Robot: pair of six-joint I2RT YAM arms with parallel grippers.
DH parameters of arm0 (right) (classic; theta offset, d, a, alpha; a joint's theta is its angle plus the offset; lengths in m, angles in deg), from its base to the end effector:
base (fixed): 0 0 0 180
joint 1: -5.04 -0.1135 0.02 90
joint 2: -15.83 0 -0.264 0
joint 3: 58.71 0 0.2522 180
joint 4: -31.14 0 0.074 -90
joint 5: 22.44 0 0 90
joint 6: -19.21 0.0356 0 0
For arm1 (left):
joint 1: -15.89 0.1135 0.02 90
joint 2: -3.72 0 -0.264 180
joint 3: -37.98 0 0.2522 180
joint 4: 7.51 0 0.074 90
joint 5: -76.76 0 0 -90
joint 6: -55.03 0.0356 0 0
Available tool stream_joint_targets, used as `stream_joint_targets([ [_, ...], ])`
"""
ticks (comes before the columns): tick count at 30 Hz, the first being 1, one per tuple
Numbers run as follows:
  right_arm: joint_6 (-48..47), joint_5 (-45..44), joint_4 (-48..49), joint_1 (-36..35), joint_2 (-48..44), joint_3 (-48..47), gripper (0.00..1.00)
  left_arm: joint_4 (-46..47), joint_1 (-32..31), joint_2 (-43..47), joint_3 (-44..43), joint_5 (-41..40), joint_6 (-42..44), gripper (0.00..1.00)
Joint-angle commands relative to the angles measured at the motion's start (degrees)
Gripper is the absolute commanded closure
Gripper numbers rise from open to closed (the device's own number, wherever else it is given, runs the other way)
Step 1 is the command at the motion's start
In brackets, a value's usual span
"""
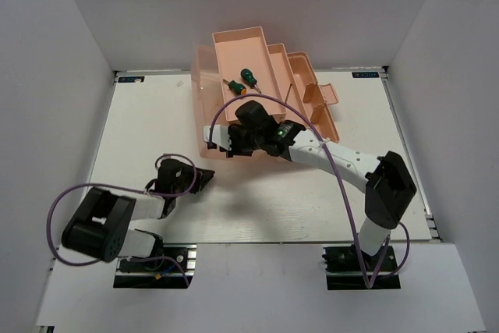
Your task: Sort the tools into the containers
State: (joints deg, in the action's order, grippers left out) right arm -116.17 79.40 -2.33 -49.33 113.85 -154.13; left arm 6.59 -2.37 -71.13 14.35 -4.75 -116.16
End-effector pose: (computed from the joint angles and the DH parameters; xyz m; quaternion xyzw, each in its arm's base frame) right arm 0.2252 0.3267 0.2994 -0.7080 0.5356 0.1270 0.4424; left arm 0.1845 -0.0664 0.1058 -0.4380 0.7788 -0.3816 0.2365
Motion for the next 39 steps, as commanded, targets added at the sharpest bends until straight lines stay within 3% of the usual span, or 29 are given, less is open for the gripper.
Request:
stream_joint_targets([
  [1, -2.9, 2.3, 7.9, -0.7, -7.2, -1.9, 1.00, 11.1, 2.0, -5.5, -5.0, 3.2, 1.3, 0.72],
  [10, -0.1, 6.4, 4.9, -0.6, -9.4, 0.7, 0.99, 21.7, 6.3, -19.1, -18.3, 12.0, 1.8, 0.56],
  [11, 0.6, 6.3, 4.7, -0.6, -9.6, 0.7, 0.86, 21.7, 6.3, -19.8, -19.1, 12.9, 1.8, 0.53],
  [12, 0.7, 6.7, 4.2, -0.6, -9.6, 0.6, 0.53, 22.5, 6.3, -19.8, -19.1, 12.9, 1.8, 0.51],
  [13, 1.3, 7.1, 2.0, -0.6, -10.4, 0.3, 0.41, 22.5, 6.8, -20.3, -19.8, 13.5, 1.8, 0.51],
  [16, 0.8, 11.3, -2.2, -0.3, -12.7, -0.1, 0.29, 22.5, 7.4, -20.3, -19.8, 14.0, 1.8, 0.51],
  [20, -0.4, 19.8, -9.5, 0.8, -19.2, 2.7, 0.27, 22.5, 8.0, -21.4, -21.1, 15.1, 1.8, 0.50],
  [21, 0.0, 22.3, -11.1, 1.0, -21.5, 3.4, 0.32, 22.5, 8.5, -21.4, -21.2, 15.2, 1.8, 0.50],
  [23, 2.1, 23.7, -14.3, 2.4, -25.6, 4.4, 0.72, 21.4, 8.5, -21.9, -22.2, 15.7, 1.8, 0.50],
  [24, 3.3, 23.0, -14.3, 3.2, -26.5, 4.8, 0.99, 21.4, 8.5, -21.9, -23.0, 15.7, 1.8, 0.50],
  [26, 8.0, 18.5, -13.6, 4.8, -31.6, 9.5, 1.00, 20.1, 9.0, -22.4, -24.3, 16.2, 1.8, 0.50],
  [28, 9.7, 7.2, -3.1, 6.1, -35.0, 13.9, 1.00, 19.6, 9.0, -22.4, -25.4, 16.2, 1.8, 0.50],
  [29, 11.1, 2.6, 5.9, 6.8, -38.3, 21.3, 1.00, 19.0, 9.6, -22.4, -26.3, 16.2, 2.3, 0.50],
  [30, 11.2, -2.1, 15.3, 7.2, -39.9, 22.8, 1.00, 17.9, 9.6, -22.4, -27.8, 16.7, 2.3, 0.50],
  [31, 10.8, -17.6, 19.1, 9.2, -38.7, 22.3, 1.00, 17.1, 9.6, -22.4, -28.6, 16.7, 3.0, 0.50],
  [33, 11.7, -30.6, 18.3, 11.8, -33.1, 16.2, 1.00, 13.6, 9.6, -22.4, -31.9, 17.4, 5.1, 0.50],
  [34, 14.5, -35.2, 14.9, 18.2, -28.6, 11.9, 1.00, 11.8, 9.6, -21.8, -33.4, 17.4, 5.9, 0.50],
  [39, 23.7, -31.9, 6.9, 33.2, -21.7, 6.1, 1.00, 1.9, 8.9, -21.2, -42.2, 18.1, 11.9, 0.50],
])
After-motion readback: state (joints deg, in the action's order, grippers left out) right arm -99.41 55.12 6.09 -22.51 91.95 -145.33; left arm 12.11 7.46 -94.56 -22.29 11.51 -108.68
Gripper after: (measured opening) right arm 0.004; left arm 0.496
